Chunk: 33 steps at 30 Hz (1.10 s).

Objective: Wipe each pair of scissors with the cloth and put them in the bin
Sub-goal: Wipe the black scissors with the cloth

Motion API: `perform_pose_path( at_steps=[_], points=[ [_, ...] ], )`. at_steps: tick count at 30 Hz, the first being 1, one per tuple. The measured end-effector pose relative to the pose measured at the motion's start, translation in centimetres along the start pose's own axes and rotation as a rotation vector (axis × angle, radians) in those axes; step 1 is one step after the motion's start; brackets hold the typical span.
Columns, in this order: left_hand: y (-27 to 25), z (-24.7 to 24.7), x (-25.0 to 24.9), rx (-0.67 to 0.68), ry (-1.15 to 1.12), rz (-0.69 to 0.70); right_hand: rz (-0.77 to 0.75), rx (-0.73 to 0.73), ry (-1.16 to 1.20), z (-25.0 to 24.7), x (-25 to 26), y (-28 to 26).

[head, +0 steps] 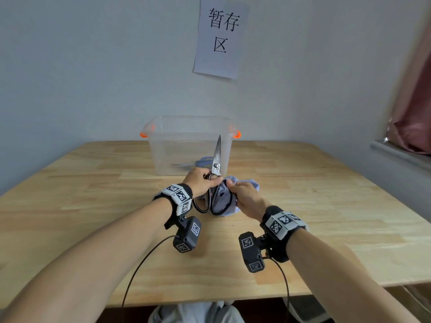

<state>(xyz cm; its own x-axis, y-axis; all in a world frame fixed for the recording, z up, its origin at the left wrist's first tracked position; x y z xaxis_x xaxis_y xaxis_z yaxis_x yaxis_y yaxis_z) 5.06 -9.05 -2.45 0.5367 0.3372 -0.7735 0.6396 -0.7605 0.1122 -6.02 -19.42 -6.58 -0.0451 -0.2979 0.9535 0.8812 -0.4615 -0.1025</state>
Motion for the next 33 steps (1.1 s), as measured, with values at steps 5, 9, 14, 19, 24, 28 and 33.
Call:
perform_pose_path(
  at_steps=[5, 9, 14, 19, 24, 28, 33],
  points=[
    [0.3, -1.3, 0.9, 0.014, 0.199, 0.018, -0.036, -0.074, -0.089, -1.1, 0.0, 0.2],
    [0.2, -2.2, 1.2, 0.002, 0.370, -0.017, -0.064, -0.082, -0.211, -2.3, 0.1, 0.2],
    [0.0, -1.7, 0.1, -0.040, 0.511, -0.030, -0.055, -0.110, -0.193, -2.7, -0.3, 0.5],
    [0.0, -0.4, -0.5, -0.097, 0.649, 0.021, -0.069, -0.080, -0.147, -2.8, 0.0, 0.4],
    [-0.6, -0.7, -0.4, -0.190, 0.727, 0.076, -0.084, -0.264, -0.155, -3.7, 0.6, 0.9],
    [-0.9, -1.0, 0.0, -0.177, 0.733, 0.098, -0.059, -0.386, -0.196, -4.5, 2.0, 1.5],
    [-0.8, -1.2, 0.2, -0.181, 0.764, 0.125, -0.060, -0.267, -0.121, -3.4, 3.2, 1.3]
  ],
)
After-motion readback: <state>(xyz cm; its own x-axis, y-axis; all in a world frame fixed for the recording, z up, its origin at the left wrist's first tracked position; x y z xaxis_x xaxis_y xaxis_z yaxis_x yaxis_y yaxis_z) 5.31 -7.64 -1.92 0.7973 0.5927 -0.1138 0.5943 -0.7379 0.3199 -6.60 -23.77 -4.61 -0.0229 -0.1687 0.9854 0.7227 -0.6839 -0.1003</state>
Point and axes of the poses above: each hand's wrist, its own y-axis towards the middle knuckle, its own z-axis out of the palm, x = y × z, the point moved 3 cm from there along y, towards the middle knuckle, and after that the axes turned 2 degrees about y, right-handed, at the moved point
